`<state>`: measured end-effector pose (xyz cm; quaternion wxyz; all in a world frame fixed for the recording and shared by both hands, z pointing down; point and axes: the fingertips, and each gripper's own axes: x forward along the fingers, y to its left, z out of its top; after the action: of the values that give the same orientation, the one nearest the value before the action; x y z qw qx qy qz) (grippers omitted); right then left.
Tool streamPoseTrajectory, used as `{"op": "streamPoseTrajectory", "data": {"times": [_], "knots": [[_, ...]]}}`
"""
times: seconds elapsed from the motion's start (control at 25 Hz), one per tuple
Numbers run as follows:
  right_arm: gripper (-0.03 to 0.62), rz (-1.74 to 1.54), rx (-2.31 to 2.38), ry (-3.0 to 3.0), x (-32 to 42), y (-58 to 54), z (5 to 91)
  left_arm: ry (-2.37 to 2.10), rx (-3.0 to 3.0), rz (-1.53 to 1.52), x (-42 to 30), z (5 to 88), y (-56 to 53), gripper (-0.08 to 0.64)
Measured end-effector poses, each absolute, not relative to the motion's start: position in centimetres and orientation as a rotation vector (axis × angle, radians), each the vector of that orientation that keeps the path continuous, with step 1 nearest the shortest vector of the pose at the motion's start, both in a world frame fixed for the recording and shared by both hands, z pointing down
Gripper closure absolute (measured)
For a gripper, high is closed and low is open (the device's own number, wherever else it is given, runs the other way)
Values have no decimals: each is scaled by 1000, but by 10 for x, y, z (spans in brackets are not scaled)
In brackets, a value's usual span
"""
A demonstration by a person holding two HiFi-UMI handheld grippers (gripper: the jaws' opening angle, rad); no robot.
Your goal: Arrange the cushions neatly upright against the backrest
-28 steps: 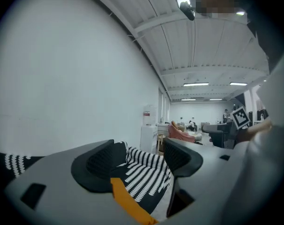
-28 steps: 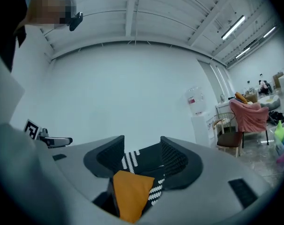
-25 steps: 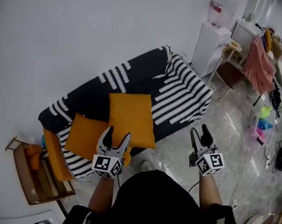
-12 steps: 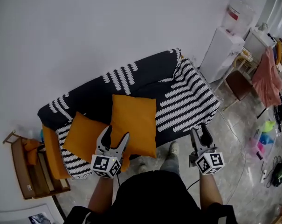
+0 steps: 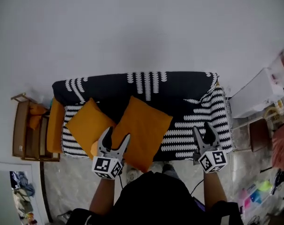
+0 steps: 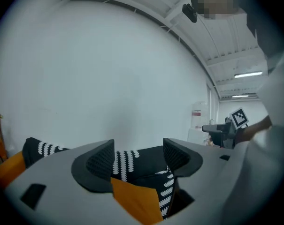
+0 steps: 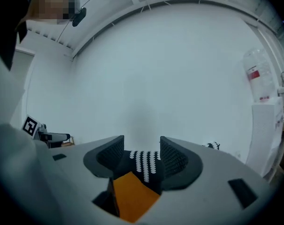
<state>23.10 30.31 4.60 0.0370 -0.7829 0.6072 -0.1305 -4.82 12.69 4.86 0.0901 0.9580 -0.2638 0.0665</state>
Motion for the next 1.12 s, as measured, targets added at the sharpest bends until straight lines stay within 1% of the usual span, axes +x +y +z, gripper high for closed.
{"op": "streamPoseTrajectory", "data": {"times": [0.12,0.24,0.52,0.8,1.12], "knots": [[345,-455,-2322,1987,261,267,60,-932,2794,231,-42,53,123,230],[345,-517,-2249,2101,276,241,78,-1063,2717,282,-46,68,127,230],[339,-605,-2050,2379,273,192,111,-1296,2503,326,-63,104,141,230],[337,-662,-1876,2640,239,153,148,-1453,2313,353,-96,144,171,230],[328,-720,-1760,2955,181,92,215,-1538,2088,394,-134,219,167,230]]}}
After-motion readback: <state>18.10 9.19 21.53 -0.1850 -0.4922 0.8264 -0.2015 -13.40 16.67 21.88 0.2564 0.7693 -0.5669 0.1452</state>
